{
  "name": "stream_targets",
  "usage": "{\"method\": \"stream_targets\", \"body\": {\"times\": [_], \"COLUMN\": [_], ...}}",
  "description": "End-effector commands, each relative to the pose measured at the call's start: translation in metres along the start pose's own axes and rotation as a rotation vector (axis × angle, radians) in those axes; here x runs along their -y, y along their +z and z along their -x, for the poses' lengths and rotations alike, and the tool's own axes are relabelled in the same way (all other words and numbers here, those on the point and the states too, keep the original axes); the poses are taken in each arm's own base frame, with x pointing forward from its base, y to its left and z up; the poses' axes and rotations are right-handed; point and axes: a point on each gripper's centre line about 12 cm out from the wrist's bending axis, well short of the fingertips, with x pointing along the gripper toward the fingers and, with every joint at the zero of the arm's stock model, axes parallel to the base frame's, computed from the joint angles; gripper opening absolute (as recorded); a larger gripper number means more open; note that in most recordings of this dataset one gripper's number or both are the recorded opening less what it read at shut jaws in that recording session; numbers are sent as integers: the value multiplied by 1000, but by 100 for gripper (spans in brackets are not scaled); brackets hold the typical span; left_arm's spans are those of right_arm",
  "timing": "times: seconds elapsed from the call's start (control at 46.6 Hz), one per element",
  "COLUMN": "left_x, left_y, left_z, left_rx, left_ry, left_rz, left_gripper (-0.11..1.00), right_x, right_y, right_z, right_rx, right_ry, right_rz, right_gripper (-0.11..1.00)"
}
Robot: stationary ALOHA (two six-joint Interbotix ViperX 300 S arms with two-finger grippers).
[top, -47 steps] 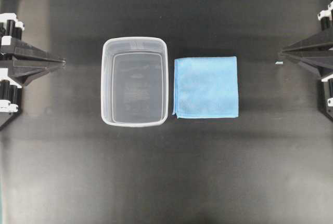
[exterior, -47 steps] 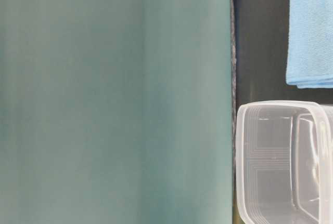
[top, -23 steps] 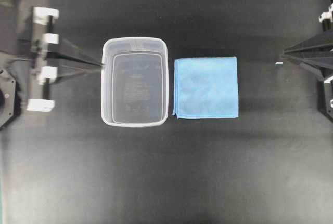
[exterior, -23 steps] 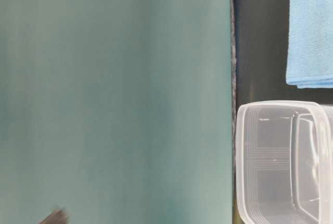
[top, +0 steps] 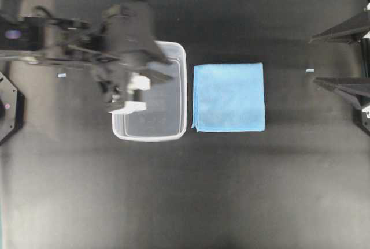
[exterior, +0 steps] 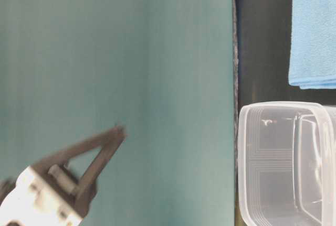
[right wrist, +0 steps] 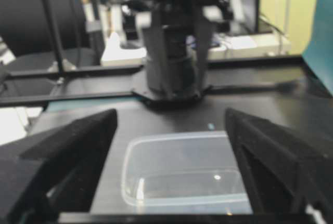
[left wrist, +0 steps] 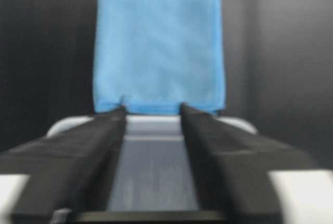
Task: Place the blue towel into the container with the left arm.
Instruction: 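Move the left gripper over the container toward the blue towel, then lower the left gripper onto the towel and pinch its center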
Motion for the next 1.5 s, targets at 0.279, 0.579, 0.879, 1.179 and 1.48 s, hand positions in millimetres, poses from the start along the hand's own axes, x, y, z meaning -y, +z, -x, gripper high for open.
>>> {"method": "stream_targets", "body": {"times": [0.279, 0.579, 0.879, 1.179, 1.48], "left_x": [-2, 1, 3, 8, 13], "left_y": [23, 2, -41, -51, -32], "left_z": [-94, -175, -223, -232, -220], "left_rx": [-169, -327, -445, -469, -422], "left_ry": [-10, -27, -37, -43, -51], "left_rz": [-98, -112, -102, -104, -136], "left_gripper": [90, 90, 90, 86, 17], "right_x": [-1, -1, -1, -1, -1], "right_y": [17, 23, 21, 21, 21], "right_z": [16, 30, 32, 32, 32], "right_rx": [87, 90, 83, 83, 83], "right_ry": [5, 6, 6, 6, 6], "right_rz": [11, 9, 10, 7, 10], "right_gripper": [77, 77, 77, 77, 77]}}
